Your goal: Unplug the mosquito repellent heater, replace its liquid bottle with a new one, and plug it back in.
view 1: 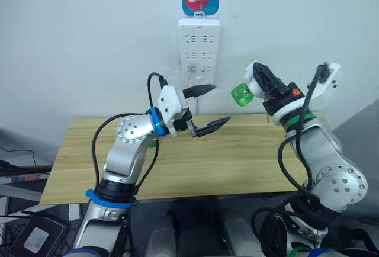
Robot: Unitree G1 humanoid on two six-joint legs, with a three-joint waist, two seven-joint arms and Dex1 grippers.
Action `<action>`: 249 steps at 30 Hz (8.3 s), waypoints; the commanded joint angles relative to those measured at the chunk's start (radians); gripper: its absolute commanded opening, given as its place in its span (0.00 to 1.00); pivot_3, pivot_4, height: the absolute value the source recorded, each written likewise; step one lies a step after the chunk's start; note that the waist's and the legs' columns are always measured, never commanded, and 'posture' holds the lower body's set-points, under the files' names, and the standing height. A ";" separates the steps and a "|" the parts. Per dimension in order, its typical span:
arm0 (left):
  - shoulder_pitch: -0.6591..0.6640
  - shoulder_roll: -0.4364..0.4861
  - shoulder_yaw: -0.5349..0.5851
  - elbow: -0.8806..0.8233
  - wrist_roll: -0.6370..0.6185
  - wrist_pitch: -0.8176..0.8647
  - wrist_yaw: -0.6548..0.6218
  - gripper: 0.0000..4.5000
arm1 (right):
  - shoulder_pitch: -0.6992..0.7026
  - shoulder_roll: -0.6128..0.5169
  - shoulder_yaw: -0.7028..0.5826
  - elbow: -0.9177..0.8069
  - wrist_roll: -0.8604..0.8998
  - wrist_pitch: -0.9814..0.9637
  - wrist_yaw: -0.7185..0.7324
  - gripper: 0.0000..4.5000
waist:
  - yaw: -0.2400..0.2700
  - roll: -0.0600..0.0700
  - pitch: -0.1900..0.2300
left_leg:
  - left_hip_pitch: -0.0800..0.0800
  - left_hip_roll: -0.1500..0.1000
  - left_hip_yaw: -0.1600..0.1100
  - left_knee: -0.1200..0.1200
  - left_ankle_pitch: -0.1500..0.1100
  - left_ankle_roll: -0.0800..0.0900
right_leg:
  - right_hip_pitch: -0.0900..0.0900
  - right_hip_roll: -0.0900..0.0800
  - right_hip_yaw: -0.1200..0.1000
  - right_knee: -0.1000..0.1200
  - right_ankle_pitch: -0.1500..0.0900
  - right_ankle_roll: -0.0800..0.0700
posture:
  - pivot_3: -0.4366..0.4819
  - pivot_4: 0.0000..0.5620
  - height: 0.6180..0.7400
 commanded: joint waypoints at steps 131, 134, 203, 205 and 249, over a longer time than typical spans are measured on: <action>-0.049 0.672 -0.051 -0.038 -0.797 0.992 -0.350 0.49 | 0.199 -1.004 0.509 0.187 0.805 -0.041 0.561 0.68 | 0.059 0.004 -0.001 | -0.001 0.002 -0.005 0.013 0.000 0.002 | 0.006 0.001 -0.004 -0.001 0.002 0.005 | 0.45 0.39 1.00; -0.045 0.654 -0.037 -0.045 -0.769 0.989 -0.326 0.49 | 0.199 -1.009 0.514 0.182 0.806 -0.042 0.565 0.68 | 0.060 0.004 -0.001 | -0.001 0.002 -0.005 0.012 0.000 0.002 | 0.006 0.001 -0.004 -0.001 0.002 0.004 | 0.45 0.40 1.00; 0.221 0.271 0.036 -0.064 -0.127 -0.418 -0.384 0.99 | 0.176 -0.985 0.529 0.197 0.795 -0.046 0.558 0.68 | 0.089 0.004 -0.001 | -0.001 0.003 0.000 0.012 0.000 0.002 | 0.005 -0.004 0.000 -0.002 0.003 0.001 | 0.46 0.40 1.00; 0.219 0.260 0.024 -0.062 -0.130 -0.452 -0.398 0.99 | 0.176 -0.986 0.529 0.197 0.796 -0.046 0.557 0.68 | 0.087 0.004 -0.001 | -0.001 0.003 0.001 0.012 0.000 0.002 | 0.005 -0.004 0.001 -0.002 0.003 0.002 | 0.46 0.41 1.00; 0.169 0.483 -0.013 -0.132 -0.250 0.246 -0.344 1.00 | 0.171 -0.970 0.526 0.207 0.831 -0.063 0.521 0.68 | 0.084 0.001 0.004 | -0.001 0.004 -0.003 0.009 0.000 0.002 | 0.004 -0.003 -0.002 -0.001 0.000 0.001 | 0.47 0.41 1.00</action>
